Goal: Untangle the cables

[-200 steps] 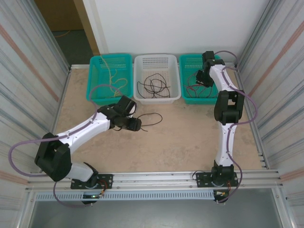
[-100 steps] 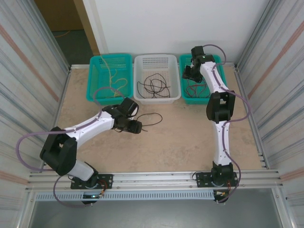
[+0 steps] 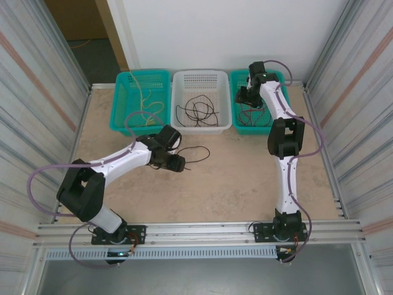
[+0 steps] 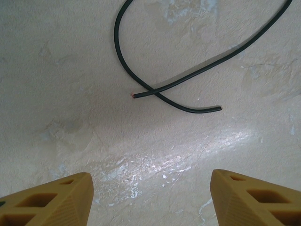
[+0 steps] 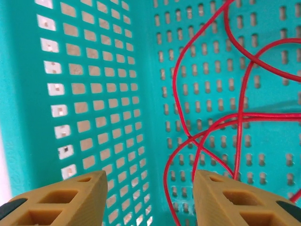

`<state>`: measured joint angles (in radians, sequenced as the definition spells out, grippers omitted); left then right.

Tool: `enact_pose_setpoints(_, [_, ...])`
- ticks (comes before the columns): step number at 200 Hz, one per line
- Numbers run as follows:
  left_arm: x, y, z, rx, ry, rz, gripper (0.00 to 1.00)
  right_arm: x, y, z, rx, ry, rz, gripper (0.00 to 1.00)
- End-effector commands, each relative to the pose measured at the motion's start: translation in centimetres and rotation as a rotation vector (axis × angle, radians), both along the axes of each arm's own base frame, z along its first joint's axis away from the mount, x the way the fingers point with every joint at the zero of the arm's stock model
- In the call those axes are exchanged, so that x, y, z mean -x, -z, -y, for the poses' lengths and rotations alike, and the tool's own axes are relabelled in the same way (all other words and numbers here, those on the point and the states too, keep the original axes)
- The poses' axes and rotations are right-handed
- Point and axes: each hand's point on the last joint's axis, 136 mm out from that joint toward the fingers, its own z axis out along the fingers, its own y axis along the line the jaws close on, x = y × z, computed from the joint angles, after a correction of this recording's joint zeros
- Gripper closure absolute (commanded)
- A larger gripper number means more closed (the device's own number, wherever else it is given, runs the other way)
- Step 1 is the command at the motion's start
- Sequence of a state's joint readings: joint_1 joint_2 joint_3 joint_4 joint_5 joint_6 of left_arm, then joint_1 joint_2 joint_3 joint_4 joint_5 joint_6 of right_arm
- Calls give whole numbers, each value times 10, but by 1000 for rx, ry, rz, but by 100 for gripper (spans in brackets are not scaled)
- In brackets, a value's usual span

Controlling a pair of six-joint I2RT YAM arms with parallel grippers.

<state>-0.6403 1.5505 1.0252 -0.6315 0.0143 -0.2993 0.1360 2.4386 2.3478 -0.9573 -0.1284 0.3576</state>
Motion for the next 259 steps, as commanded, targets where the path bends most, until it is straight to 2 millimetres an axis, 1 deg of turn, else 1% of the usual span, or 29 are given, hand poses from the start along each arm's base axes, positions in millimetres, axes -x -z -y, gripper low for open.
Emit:
enact_pose_setpoints(1, [-7,-2,10,-19,59,22,33,17,-50,20,58,64,44,50])
enact_pose_setpoints(2, [-7,-2,10,-22,62,22,33,19,-55,21,62,67,50,50])
enact_pose_setpoints(8, [-9,-1,13,-32,77,31,34,24,-66,23,75,72,64,50])
enact_pose_setpoints(9, [-9,-1,14,-33,80,32,34,26,-70,24,80,74,71,50])
enact_pose_setpoints(19, [-13,1,19,-48,102,44,35,41,-90,24,96,74,94,49])
enact_pose_setpoints(21, [-13,2,20,-51,106,46,35,42,-89,24,98,74,92,49])
enact_pose_setpoints(23, [-14,2,21,-54,110,47,35,48,-97,23,100,71,104,50])
enact_pose_setpoints(26, [-15,3,23,-56,118,52,35,51,-100,22,101,70,108,50])
enact_pose_setpoints(33, [-18,5,26,-66,126,63,36,65,-113,17,98,63,128,49])
enact_pose_setpoints(36, [-19,6,27,-71,129,65,36,75,-117,14,96,58,131,49])
enact_pose_setpoints(41, [-21,9,27,-86,126,71,36,84,-118,10,93,53,134,49])
enact_pose_setpoints(49, [-27,12,24,-111,98,73,38,104,-129,0,75,36,156,49])
enact_pose_setpoints(52, [-28,14,22,-118,88,67,39,117,-126,-5,72,27,150,49])
enact_pose_setpoints(53, [-29,15,22,-119,84,65,40,117,-126,-5,72,27,150,49])
enact_pose_setpoints(61, [-32,18,22,-113,64,45,44,139,-129,-15,64,15,161,48])
enact_pose_setpoints(73, [-34,20,22,-102,47,24,49,172,-128,-34,37,-18,172,48])
enact_pose_setpoints(90, [-35,22,18,-128,44,34,50,213,-119,-56,-18,-39,168,48])
enact_pose_setpoints(95, [-35,23,15,-139,43,34,49,225,-113,-61,-30,-43,153,48])
enact_pose_setpoints(108, [-35,29,10,-157,55,17,50,250,-101,-69,-49,-38,131,49])
enact_pose_setpoints(130, [-27,38,21,-142,146,-27,51,280,-88,-73,-66,-22,116,49])
enact_pose_setpoints(143, [-26,43,25,-142,157,-43,48,291,-86,-71,-70,-14,117,50])
enact_pose_setpoints(156, [-27,49,28,-146,162,-62,46,297,-88,-65,-71,-2,126,50])
enact_pose_setpoints(167, [-28,55,28,-158,167,-83,46,300,-91,-63,-74,2,135,50])
enact_pose_setpoints(180, [-26,57,34,-146,188,-107,48,301,-96,-62,-80,0,148,50])
enact_pose_setpoints(209, [-16,53,47,-134,232,-119,65,303,-103,-55,-81,8,175,51])
enact_pose_setpoints(225, [-8,51,54,-134,259,-131,85,303,-104,-52,-104,17,184,52])
enact_pose_setpoints(233, [-4,49,58,-135,270,-133,92,303,-104,-50,-112,20,186,53])
enact_pose_setpoints(246, [4,43,64,-136,287,-124,100,303,-105,-47,-120,26,189,54])
enact_pose_setpoints(259, [11,32,70,-130,302,-92,100,304,-107,-46,-134,30,196,54])
